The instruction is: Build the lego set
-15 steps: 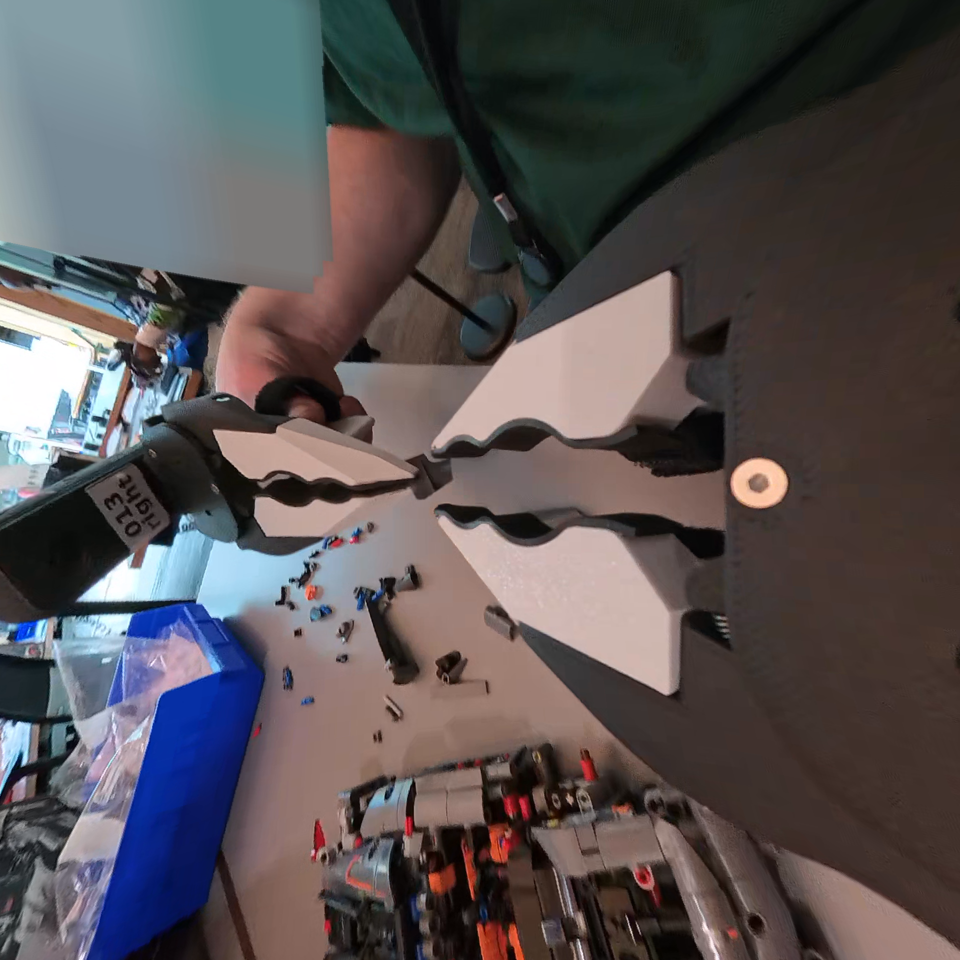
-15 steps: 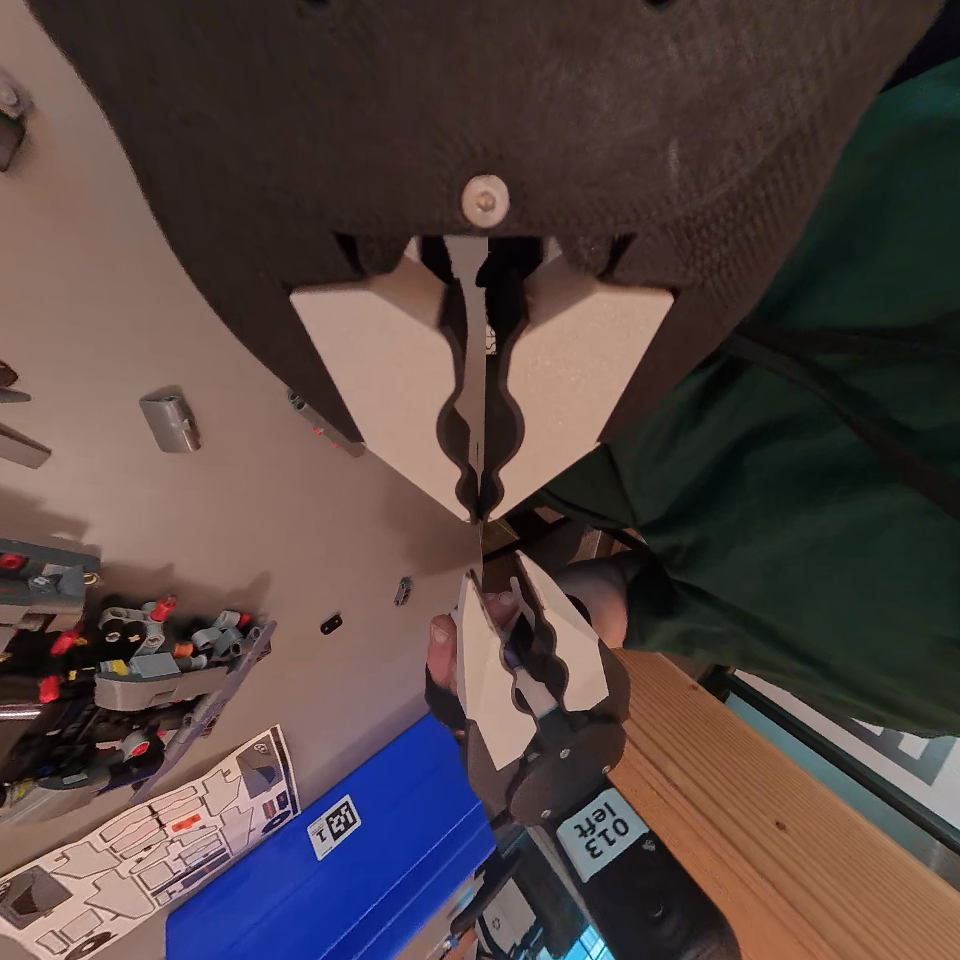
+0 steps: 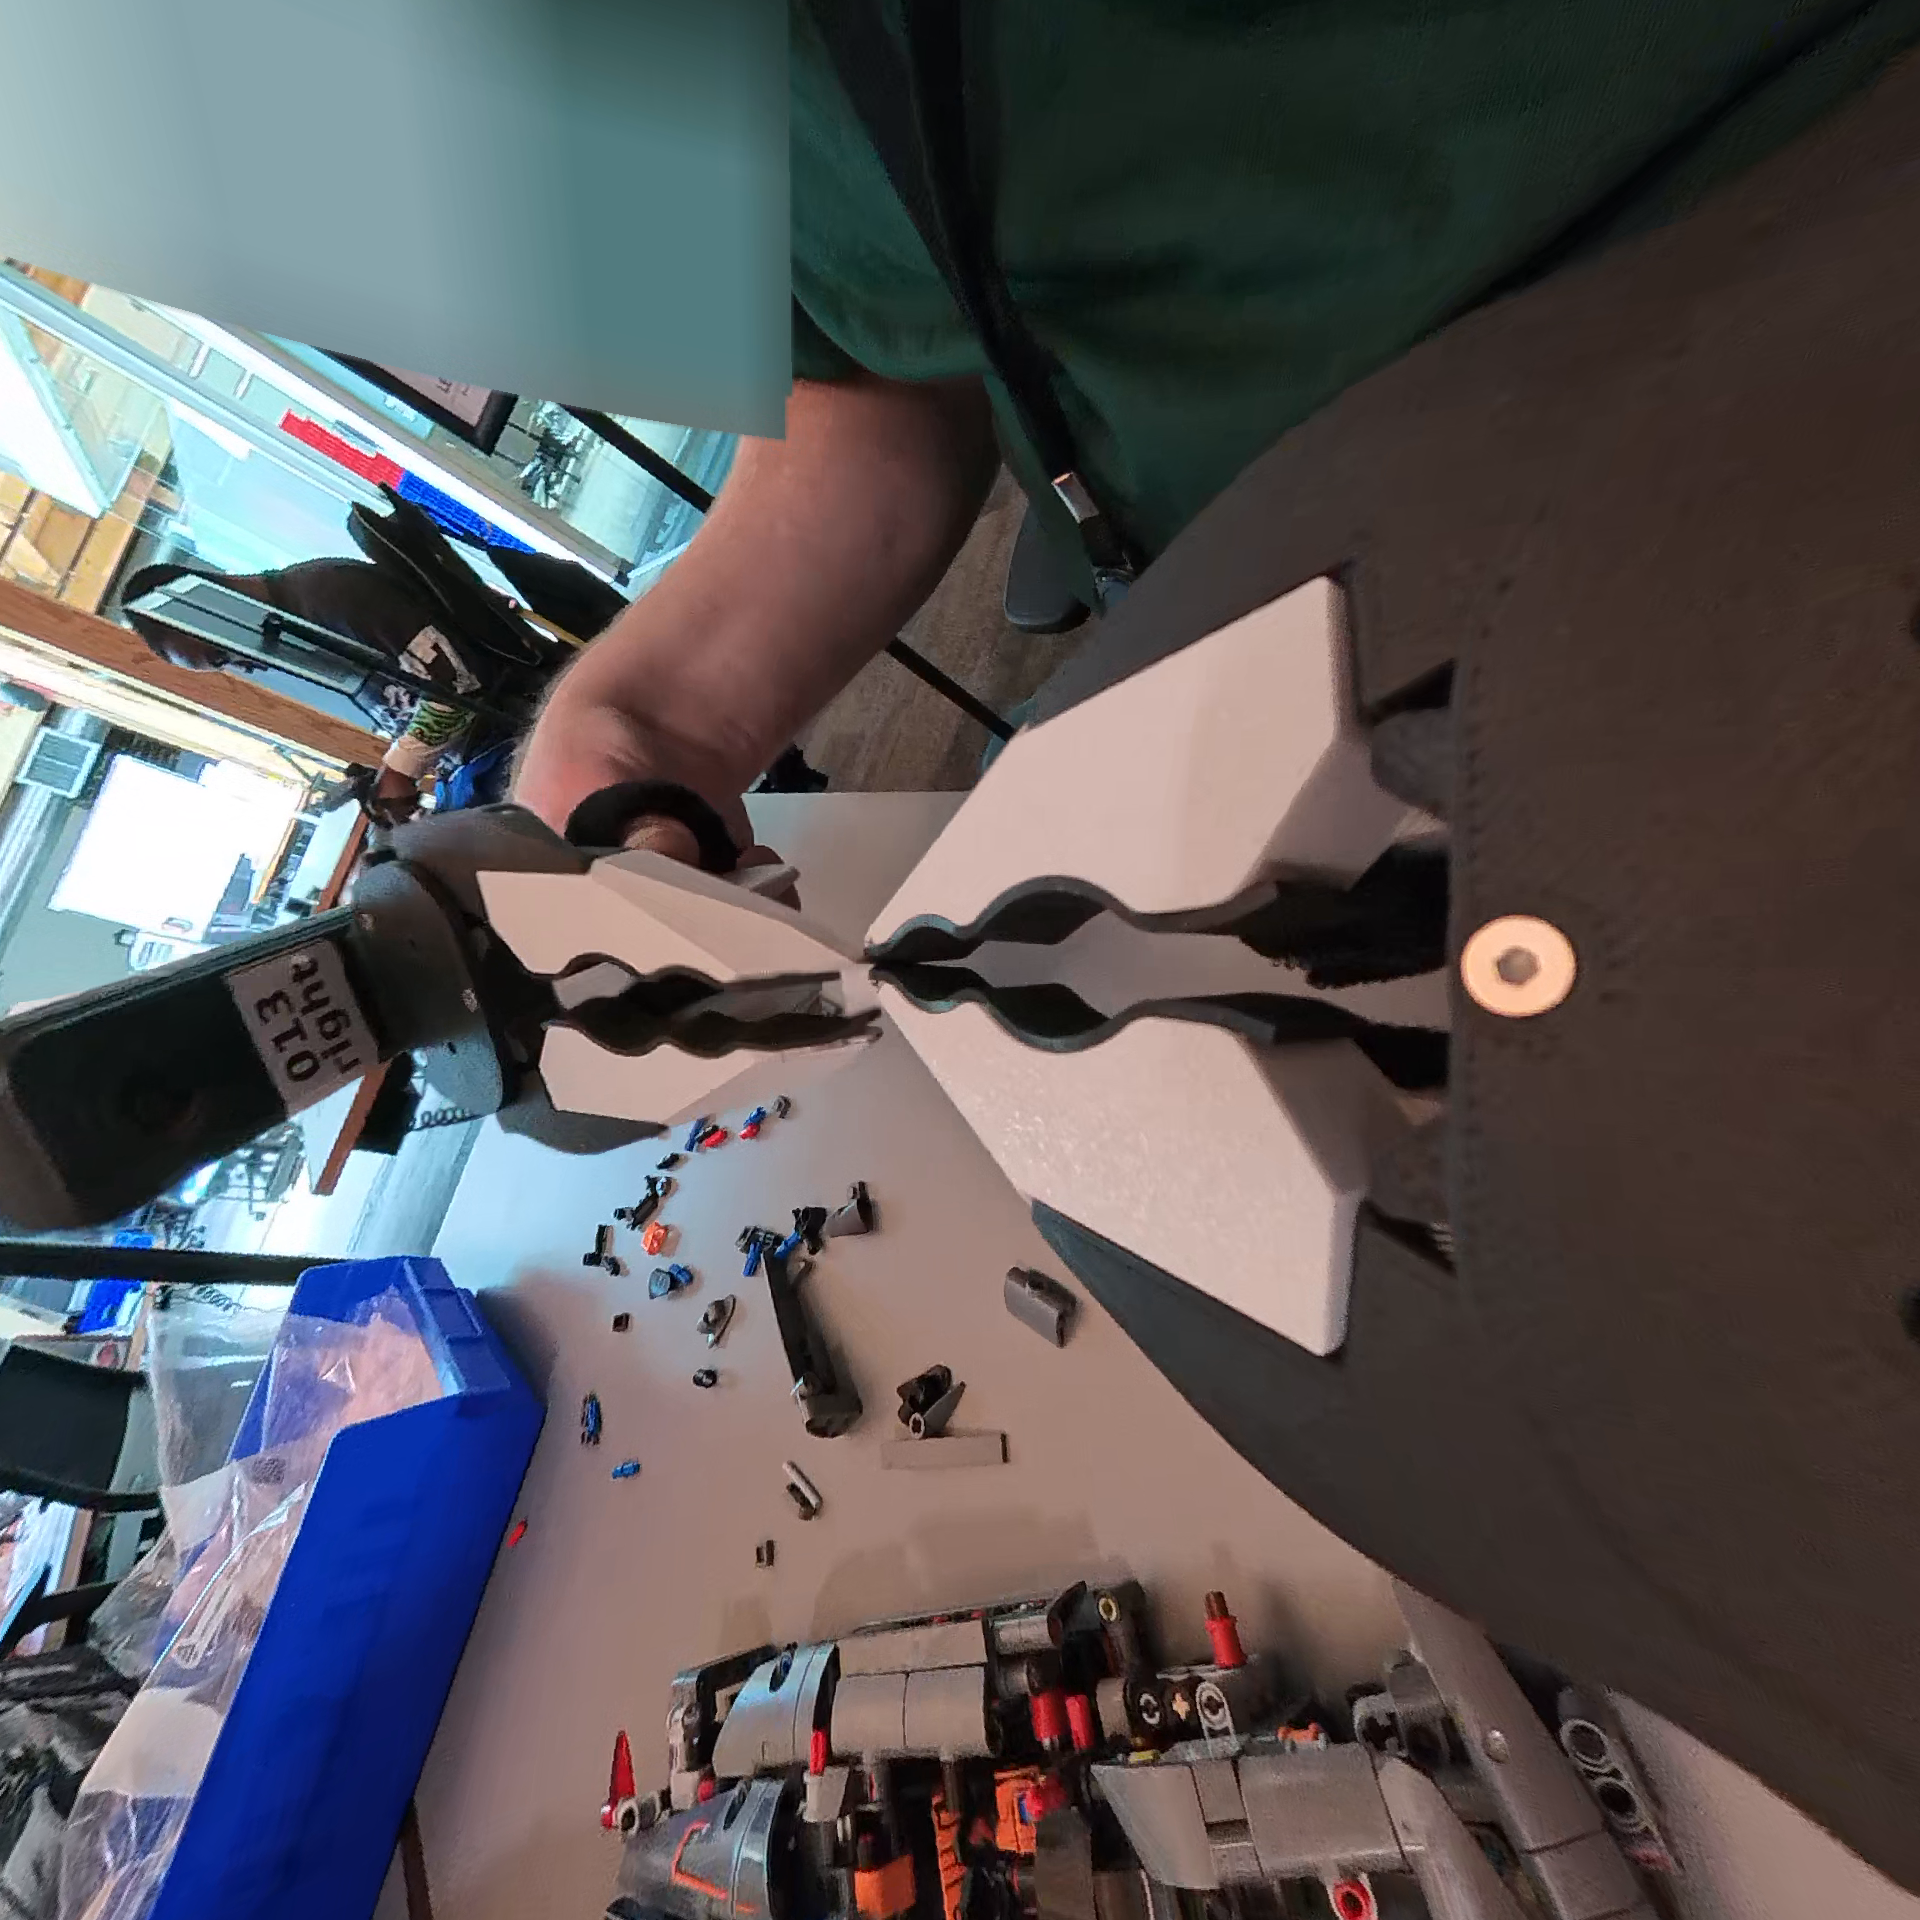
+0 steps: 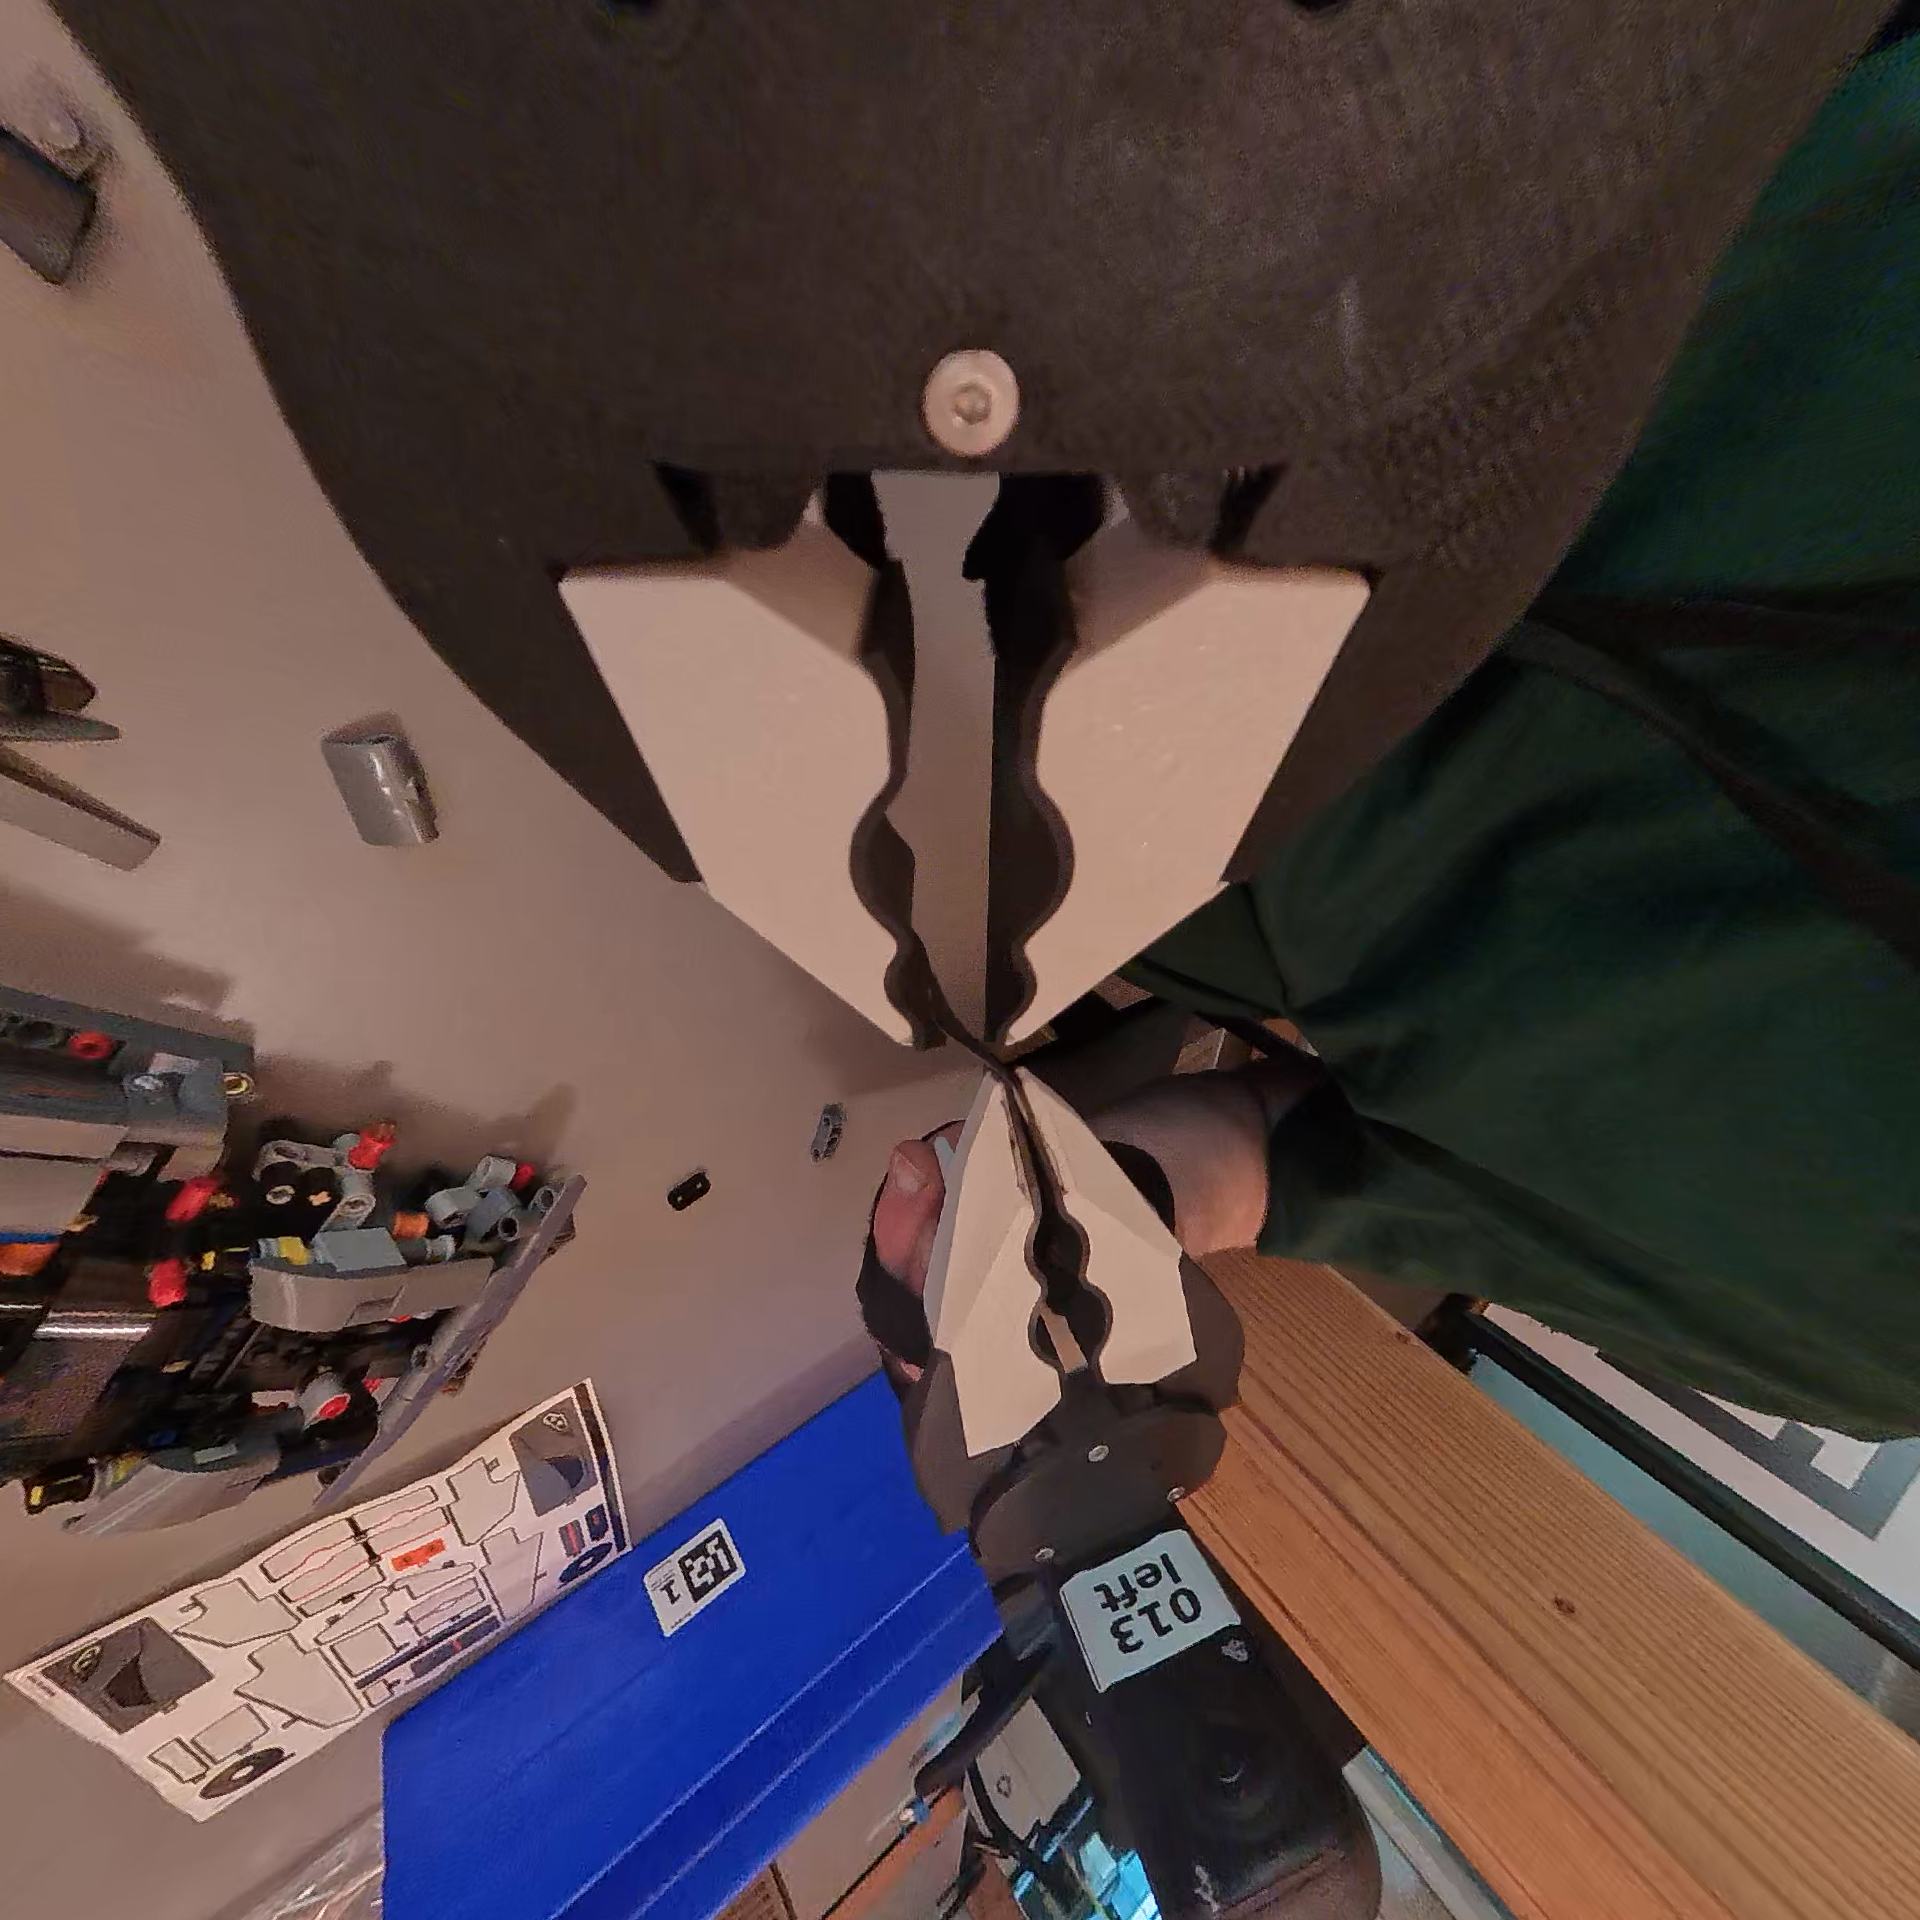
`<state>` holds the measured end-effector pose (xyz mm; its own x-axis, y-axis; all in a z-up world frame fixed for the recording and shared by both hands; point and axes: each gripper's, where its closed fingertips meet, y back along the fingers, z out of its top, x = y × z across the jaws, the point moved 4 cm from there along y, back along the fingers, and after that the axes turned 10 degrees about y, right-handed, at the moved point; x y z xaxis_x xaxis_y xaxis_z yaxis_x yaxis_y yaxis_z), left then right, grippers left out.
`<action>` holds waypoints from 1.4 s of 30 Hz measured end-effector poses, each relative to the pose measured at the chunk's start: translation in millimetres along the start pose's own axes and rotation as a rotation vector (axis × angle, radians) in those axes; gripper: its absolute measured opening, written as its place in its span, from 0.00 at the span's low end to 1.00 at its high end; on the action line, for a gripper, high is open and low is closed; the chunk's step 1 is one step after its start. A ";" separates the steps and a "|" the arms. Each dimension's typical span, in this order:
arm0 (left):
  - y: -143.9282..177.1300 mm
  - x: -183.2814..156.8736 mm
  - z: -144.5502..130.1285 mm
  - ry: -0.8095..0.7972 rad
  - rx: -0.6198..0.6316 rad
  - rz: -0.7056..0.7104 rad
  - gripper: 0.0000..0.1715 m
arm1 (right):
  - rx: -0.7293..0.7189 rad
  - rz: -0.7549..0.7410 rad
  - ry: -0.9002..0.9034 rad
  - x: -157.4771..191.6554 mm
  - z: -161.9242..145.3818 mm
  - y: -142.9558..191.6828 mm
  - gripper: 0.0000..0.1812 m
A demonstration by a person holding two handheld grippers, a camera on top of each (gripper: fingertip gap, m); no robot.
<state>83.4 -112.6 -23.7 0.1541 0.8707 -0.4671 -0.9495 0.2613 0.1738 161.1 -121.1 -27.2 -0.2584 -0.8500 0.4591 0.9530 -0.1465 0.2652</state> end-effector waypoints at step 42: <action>19.3 14.6 -17.1 0.097 -0.176 0.124 0.12 | -0.074 -0.083 -0.063 -0.5 -13.2 17.7 0.00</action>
<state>62.6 -102.0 -41.9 0.0143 0.8450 -0.5346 -0.9939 0.0705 0.0849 180.2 -130.0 -34.0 -0.3443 -0.8002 0.4911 0.9363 -0.2540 0.2426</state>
